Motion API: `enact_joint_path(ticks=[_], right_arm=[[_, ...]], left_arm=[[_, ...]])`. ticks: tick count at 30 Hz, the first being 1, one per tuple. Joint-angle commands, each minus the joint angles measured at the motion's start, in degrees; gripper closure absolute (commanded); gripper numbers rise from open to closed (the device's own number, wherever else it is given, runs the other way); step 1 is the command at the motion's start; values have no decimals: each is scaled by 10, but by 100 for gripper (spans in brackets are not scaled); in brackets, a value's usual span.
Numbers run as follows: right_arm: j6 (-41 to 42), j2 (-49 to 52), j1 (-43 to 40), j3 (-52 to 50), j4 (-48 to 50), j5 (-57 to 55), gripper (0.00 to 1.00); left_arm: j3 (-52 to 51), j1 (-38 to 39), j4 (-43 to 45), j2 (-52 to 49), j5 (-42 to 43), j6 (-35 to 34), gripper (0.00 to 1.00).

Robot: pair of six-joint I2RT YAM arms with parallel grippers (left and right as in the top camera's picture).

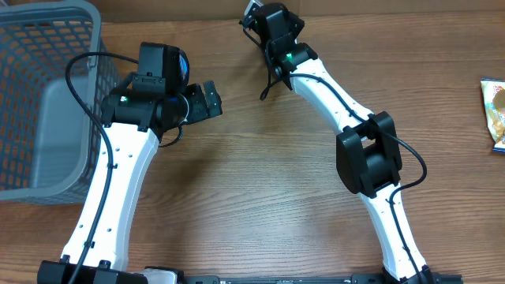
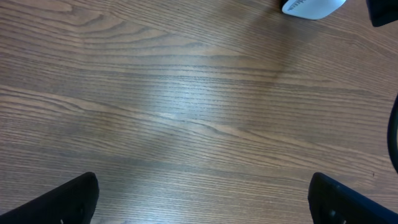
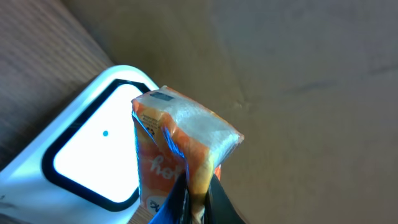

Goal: Scan the item barcode
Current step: 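Carry the orange pack right to the table's right edge and release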

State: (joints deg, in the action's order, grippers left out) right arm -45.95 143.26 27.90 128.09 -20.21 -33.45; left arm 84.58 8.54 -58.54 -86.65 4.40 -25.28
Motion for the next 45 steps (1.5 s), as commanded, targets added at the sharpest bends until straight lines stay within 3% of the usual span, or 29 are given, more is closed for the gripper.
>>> enact_joint_path(ticks=[1, 5, 9, 14, 17, 21, 27, 34, 40, 42, 45], right_arm=[[82, -48, -28, 13, 0, -25, 96], [174, -91, -77, 13, -25, -52, 96], [372, -136, -177, 13, -135, -75, 96], [560, -149, -327, 13, -306, 44, 96], [646, -148, -432, 6, -382, 179, 96], [654, -146, -536, 5, -440, 292, 96], [661, -143, -634, 5, -471, 297, 96], [662, -142, -667, 5, -479, 291, 96], [702, -142, -669, 5, -490, 208, 96], [702, -142, -669, 5, -489, 206, 78], [702, -142, -669, 5, -488, 206, 41]], left_arm=[[2, 1, 1, -2, -5, 9, 0], [2, 1, 1, -2, -5, 9, 0], [2, 1, 1, -2, -5, 9, 0], [2, 1, 1, -2, -5, 9, 0], [2, 1, 1, -2, -5, 9, 0], [2, 1, 1, -2, -5, 9, 0], [2, 1, 1, -2, -5, 9, 0], [2, 1, 1, -2, -5, 9, 0], [2, 1, 1, -2, -5, 9, 0], [2, 1, 1, -2, -5, 9, 0], [2, 1, 1, -2, -5, 9, 0]])
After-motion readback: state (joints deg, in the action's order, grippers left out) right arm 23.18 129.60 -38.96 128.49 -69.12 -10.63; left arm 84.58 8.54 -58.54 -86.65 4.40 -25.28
